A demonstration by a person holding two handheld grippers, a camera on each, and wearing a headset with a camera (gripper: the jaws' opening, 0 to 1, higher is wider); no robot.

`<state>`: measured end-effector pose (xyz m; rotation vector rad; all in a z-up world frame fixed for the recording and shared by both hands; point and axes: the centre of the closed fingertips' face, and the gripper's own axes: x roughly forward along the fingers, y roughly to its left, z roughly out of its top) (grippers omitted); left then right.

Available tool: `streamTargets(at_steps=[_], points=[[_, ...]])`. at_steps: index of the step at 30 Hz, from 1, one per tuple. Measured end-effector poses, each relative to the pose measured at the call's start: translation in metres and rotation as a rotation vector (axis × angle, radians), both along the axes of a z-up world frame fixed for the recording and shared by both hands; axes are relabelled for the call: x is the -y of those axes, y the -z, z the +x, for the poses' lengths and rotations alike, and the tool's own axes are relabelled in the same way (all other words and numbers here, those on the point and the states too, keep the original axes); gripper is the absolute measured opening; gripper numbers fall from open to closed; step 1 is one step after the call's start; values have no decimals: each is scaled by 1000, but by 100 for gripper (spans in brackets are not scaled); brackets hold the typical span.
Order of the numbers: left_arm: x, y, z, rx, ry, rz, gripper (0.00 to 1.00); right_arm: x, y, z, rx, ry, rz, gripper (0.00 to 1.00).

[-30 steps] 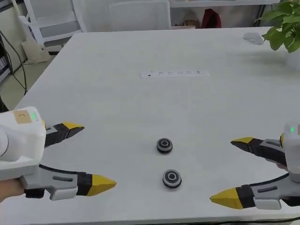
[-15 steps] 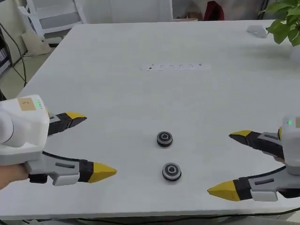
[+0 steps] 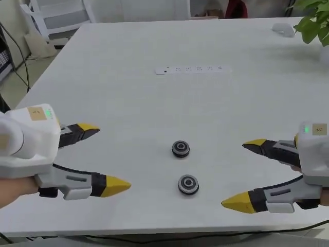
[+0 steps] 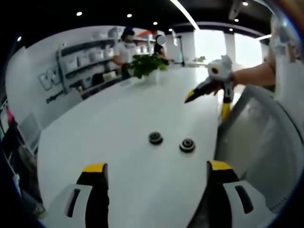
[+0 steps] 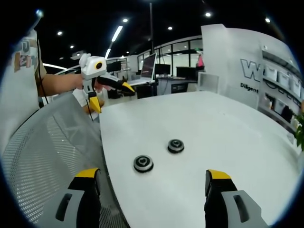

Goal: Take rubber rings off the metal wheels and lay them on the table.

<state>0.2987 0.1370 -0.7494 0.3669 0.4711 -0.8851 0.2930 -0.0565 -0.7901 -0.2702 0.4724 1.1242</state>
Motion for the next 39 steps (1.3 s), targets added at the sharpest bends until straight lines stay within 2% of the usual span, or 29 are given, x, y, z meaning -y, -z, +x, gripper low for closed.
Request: streamTargets(at_steps=[6,17,24,31,36,39], points=[[5,3,4,2,18,11,85,-2,1,6,9,-14,-3,87],[15,10,10,-15,55,27,81,-9,7,12,10,-39,-13,78],[23,17,12,-30,83,37,77,-14,14,12,7,-58,-24,75],[29,24,17,-41,101,52,78,-17,21,14,-10,-60,-25,75],[37,30,17,-47,123,57,78,-21,23,16,-6,-62,-19,75],[41,33,15,-56,141,61,75,-25,23,16,-2,-73,-12,71]])
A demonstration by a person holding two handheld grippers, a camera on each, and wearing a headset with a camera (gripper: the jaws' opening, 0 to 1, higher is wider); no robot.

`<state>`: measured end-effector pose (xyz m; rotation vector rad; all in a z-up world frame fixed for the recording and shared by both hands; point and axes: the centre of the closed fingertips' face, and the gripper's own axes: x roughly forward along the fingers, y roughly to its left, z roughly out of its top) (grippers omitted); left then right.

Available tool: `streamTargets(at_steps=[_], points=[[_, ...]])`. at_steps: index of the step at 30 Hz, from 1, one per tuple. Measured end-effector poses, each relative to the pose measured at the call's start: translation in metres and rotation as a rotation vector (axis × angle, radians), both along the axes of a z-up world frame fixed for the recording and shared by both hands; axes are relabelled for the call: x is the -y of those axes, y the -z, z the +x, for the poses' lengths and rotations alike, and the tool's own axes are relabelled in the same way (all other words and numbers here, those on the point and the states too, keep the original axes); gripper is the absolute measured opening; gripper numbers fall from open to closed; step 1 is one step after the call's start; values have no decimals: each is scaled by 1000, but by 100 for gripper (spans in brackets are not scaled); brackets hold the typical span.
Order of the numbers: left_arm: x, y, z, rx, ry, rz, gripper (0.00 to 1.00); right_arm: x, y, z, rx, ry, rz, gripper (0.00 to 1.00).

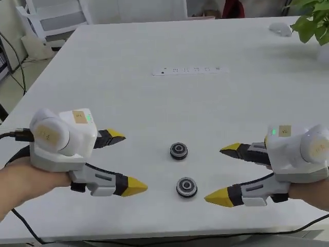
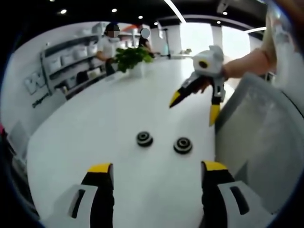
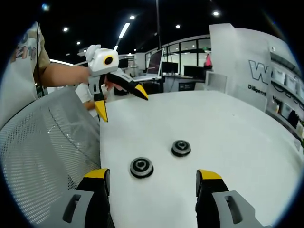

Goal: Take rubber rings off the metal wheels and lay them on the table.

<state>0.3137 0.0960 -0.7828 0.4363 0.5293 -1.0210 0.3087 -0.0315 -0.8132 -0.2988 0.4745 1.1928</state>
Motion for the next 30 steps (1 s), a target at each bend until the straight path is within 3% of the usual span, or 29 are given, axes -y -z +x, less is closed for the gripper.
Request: streamTargets(at_steps=[14,19,25,30], points=[[17,8,-2,-18,51,3,73,-5,12,-1,-21,-7,-22,72],[22,13,-2,-51,46,2,75,-6,14,-2,-19,-10,-25,72],[29,18,-3,-49,69,3,75,-8,16,-3,-23,-4,-13,71],[37,18,-2,-61,78,-21,73,-8,18,-3,-32,5,-1,68]])
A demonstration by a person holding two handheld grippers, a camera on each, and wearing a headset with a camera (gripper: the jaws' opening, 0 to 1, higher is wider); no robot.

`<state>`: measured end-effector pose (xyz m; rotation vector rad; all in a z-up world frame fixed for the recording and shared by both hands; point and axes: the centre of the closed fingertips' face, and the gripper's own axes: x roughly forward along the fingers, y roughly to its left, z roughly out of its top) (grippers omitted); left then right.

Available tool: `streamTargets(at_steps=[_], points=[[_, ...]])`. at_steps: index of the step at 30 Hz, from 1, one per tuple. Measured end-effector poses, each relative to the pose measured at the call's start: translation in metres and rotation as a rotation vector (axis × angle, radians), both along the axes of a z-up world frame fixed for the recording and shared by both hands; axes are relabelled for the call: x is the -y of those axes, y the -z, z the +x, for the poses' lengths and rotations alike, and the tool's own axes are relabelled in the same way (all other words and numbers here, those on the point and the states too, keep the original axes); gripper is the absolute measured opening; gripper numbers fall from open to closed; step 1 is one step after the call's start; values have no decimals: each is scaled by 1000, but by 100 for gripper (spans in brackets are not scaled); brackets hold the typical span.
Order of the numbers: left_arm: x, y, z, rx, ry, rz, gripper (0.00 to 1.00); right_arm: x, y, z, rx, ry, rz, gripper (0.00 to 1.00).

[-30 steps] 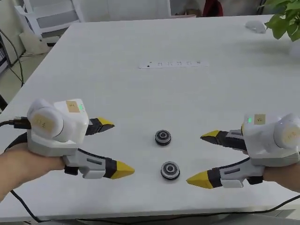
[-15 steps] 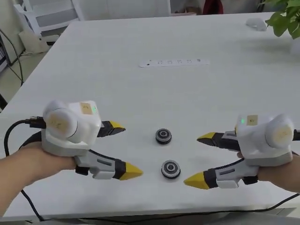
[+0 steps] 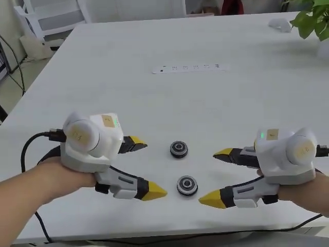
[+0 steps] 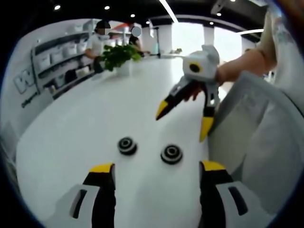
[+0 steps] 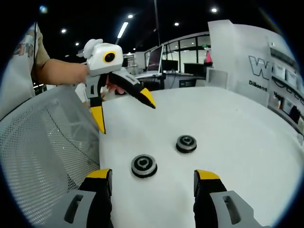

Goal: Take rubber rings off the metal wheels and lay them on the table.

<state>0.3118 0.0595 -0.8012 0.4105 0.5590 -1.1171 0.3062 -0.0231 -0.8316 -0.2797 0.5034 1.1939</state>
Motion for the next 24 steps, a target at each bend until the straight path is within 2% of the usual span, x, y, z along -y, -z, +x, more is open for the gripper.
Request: streamTargets(at_steps=[9,24], points=[[13,8,-4,-28,25,0,68,-2,7,-2,-12,3,4,62],[32,21,-11,-85,63,-7,56,-9,17,-6,-24,-37,-3,48]])
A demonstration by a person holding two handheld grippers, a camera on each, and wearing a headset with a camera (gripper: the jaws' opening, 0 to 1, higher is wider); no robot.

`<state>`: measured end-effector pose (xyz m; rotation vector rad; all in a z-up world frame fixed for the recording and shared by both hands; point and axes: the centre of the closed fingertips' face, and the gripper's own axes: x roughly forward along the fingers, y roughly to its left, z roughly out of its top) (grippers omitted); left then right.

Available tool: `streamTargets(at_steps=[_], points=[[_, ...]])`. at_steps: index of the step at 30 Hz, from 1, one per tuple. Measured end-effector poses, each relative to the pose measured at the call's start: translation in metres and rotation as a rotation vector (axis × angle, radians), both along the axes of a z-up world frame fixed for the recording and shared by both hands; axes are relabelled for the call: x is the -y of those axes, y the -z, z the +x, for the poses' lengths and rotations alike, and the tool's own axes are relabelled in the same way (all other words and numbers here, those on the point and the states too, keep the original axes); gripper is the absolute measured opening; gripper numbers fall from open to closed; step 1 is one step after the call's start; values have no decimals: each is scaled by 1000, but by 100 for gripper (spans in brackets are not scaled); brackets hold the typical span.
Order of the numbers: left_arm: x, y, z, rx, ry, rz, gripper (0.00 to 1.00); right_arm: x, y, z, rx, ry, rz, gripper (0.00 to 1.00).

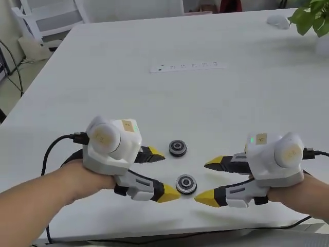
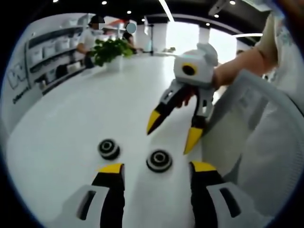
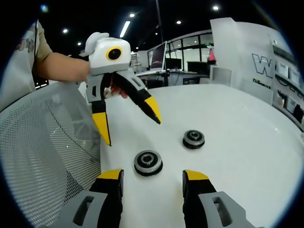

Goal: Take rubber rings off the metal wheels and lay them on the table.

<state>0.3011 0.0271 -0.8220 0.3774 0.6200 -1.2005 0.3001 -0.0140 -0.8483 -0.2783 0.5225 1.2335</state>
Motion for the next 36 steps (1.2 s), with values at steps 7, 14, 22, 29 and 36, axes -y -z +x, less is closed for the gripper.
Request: streamTargets(at_steps=[7,14,22,29,36], points=[[6,6,-2,-15,16,9,49,-3,3,-2,-18,-20,-2,41],[14,11,-5,-27,34,12,43,-6,6,-6,-24,-43,-11,39],[19,17,-6,-45,41,20,34,-7,7,-8,-35,-51,-12,38],[24,19,-3,-50,25,16,23,-6,10,-10,-41,-54,-21,38],[26,24,0,-39,13,31,18,-4,13,-13,-41,-62,-32,38]])
